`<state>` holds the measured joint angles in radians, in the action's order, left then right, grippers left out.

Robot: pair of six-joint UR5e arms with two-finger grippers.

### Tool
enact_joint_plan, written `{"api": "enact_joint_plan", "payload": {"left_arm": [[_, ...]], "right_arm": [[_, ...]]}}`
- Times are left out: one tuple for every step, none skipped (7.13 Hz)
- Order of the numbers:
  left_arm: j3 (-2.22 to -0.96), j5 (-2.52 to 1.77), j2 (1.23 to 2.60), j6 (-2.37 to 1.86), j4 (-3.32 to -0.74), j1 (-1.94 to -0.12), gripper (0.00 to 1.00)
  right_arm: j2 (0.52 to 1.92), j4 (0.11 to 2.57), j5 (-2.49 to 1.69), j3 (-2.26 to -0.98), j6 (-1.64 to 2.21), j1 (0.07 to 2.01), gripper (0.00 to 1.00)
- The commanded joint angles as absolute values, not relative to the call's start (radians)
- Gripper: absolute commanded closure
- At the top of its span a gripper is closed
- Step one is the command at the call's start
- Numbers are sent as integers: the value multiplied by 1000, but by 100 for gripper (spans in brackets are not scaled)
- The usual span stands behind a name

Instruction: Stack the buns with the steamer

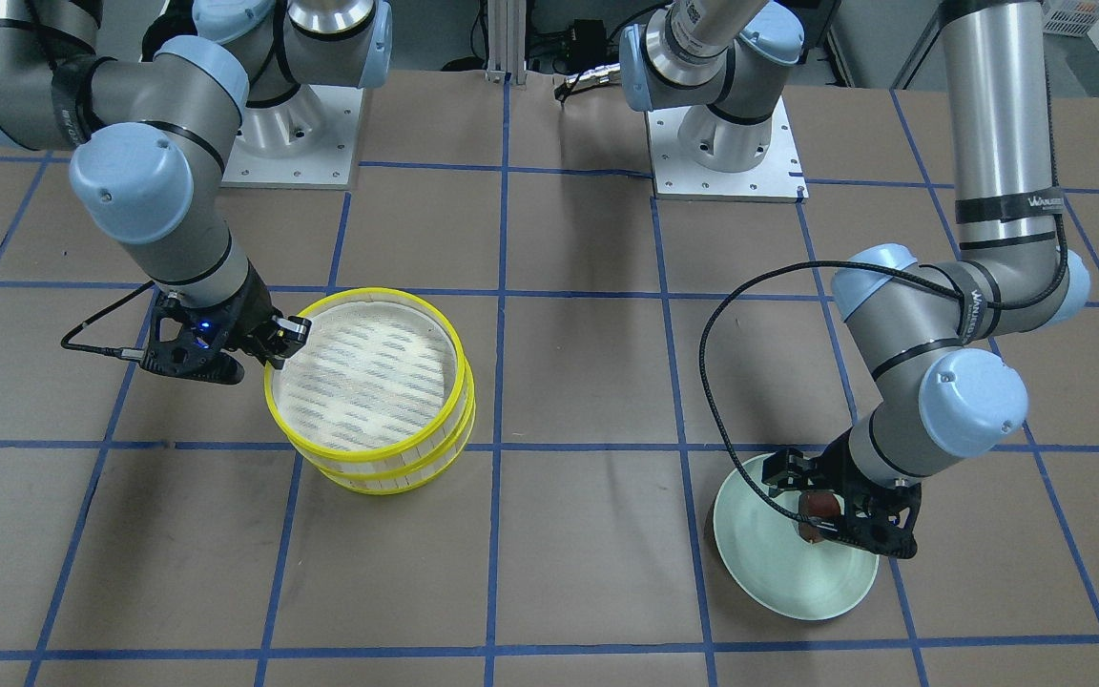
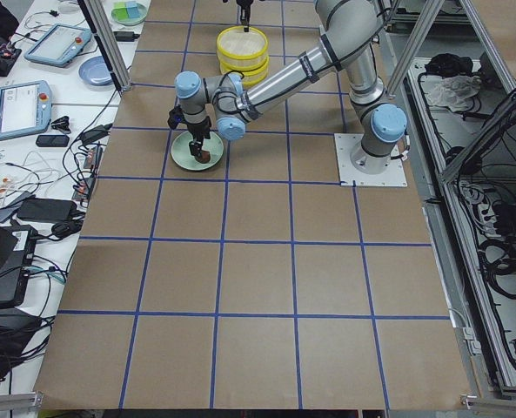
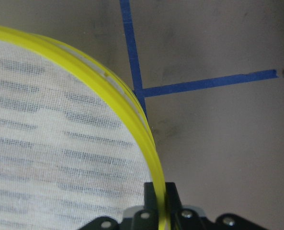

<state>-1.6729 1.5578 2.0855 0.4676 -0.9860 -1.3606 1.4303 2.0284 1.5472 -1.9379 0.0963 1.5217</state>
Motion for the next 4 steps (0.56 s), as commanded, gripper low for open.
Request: {"api": "enact_joint_plan", "payload": {"left_arm": [[-1683, 1548, 2106, 471, -953, -1361, 25], [-1678, 1552, 2115, 475, -953, -1361, 67], [-1678, 1552, 2115, 474, -953, -1361, 89], [-1677, 1551, 2115, 471, -951, -1361, 100]], "right_arm": [[1428, 2026, 1537, -1942, 106, 1525, 100], [1425, 2023, 1537, -1942, 107, 1528, 100], [1424, 2022, 1539, -1942, 116, 1529, 100], [1420, 2020, 1549, -1939, 117, 1529, 96]]}}
